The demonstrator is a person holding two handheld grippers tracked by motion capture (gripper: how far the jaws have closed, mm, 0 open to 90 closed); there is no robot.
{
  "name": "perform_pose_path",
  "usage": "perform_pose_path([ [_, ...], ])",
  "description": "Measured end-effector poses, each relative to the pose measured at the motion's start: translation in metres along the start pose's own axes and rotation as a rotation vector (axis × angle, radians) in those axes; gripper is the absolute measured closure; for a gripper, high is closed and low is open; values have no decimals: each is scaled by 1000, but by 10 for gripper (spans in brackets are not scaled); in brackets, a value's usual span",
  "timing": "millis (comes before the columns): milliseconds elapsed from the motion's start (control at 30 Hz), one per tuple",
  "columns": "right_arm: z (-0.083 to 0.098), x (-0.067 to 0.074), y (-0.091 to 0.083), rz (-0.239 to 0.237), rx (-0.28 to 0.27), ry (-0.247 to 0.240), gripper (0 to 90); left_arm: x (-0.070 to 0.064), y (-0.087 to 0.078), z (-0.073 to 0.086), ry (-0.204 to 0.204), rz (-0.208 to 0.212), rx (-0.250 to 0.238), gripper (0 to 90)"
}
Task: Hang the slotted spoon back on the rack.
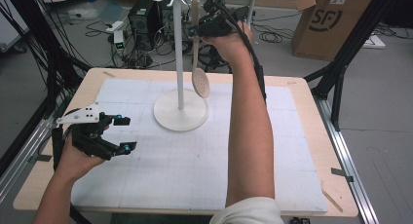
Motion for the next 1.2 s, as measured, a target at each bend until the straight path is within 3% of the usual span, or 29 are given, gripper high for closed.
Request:
perform_pose_path([
  [67, 0, 1, 0, -6, -4, 9, 685, 0, 0, 0, 1, 0, 0, 120],
  [133, -2, 0, -1, -10, -39, 19, 589, 0, 0, 0, -2, 1, -2, 120],
  [200, -2, 0, -4, -17, -56, 35, 556, 0, 0, 1, -3, -1, -2, 120],
  [467, 10, 3, -18, -26, -70, 20, 529, -1, 0, 0, -3, -6, -4, 119],
  [900, 44, 8, -68, -57, -132, 14, 488, -4, 5, -1, -3, -18, -2, 113],
  [1200, 73, 18, -89, -95, -143, 4, 449, -5, 14, 2, -4, -15, 23, 112],
])
Point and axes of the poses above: each handheld gripper's, and its own axes: y roughly forward along the jaws, z roughly out of its underside, x roughly to its left, the point moved 7 cm from there along y, roughly forward along the jaws, and after that the axes turned 14 degrees about z, right-handed, at the moved point
